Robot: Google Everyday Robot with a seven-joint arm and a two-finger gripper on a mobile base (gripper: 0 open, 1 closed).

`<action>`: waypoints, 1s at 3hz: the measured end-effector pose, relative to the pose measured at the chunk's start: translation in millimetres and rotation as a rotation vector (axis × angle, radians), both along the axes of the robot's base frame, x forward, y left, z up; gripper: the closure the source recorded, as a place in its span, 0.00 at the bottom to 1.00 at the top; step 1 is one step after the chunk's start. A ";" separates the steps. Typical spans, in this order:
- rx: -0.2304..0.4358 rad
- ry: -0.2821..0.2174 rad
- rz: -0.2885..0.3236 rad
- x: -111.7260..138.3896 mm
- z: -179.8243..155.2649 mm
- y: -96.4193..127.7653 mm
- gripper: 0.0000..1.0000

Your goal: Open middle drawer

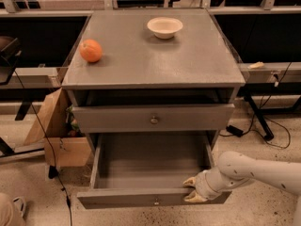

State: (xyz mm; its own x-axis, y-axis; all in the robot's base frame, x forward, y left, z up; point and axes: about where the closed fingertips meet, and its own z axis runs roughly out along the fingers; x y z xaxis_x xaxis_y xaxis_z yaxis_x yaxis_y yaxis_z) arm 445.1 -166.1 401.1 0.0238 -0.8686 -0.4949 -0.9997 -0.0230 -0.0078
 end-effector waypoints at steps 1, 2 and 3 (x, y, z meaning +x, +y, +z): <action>-0.002 0.000 -0.001 2.3 0.2 -0.1 0.29; -0.021 0.017 -0.003 -4.3 -0.3 -2.1 0.06; -0.056 0.044 -0.007 -18.1 1.0 -3.2 0.00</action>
Offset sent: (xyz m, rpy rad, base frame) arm -0.0370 -0.0084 -0.0026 -0.0709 0.0821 -0.0136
